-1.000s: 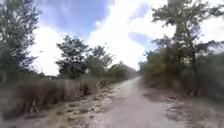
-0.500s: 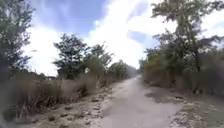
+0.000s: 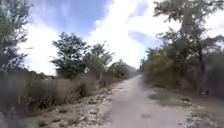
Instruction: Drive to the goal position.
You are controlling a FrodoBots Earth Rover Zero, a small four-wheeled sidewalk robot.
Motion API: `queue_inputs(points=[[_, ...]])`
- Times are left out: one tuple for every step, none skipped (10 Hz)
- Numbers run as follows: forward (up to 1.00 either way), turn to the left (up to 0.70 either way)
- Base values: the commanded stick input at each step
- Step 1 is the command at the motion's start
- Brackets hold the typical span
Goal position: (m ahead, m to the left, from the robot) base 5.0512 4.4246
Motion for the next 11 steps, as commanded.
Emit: queue_inputs(points=[[0.45, 0.0], [0.45, 0.0], [0.45, 0.0], [0.45, 0.0], [0.45, 0.0], [0.45, 0.0], [0.45, 0.0], [0.45, 0.0], [0.45, 0.0], [0.45, 0.0], [0.45, 0.0]])
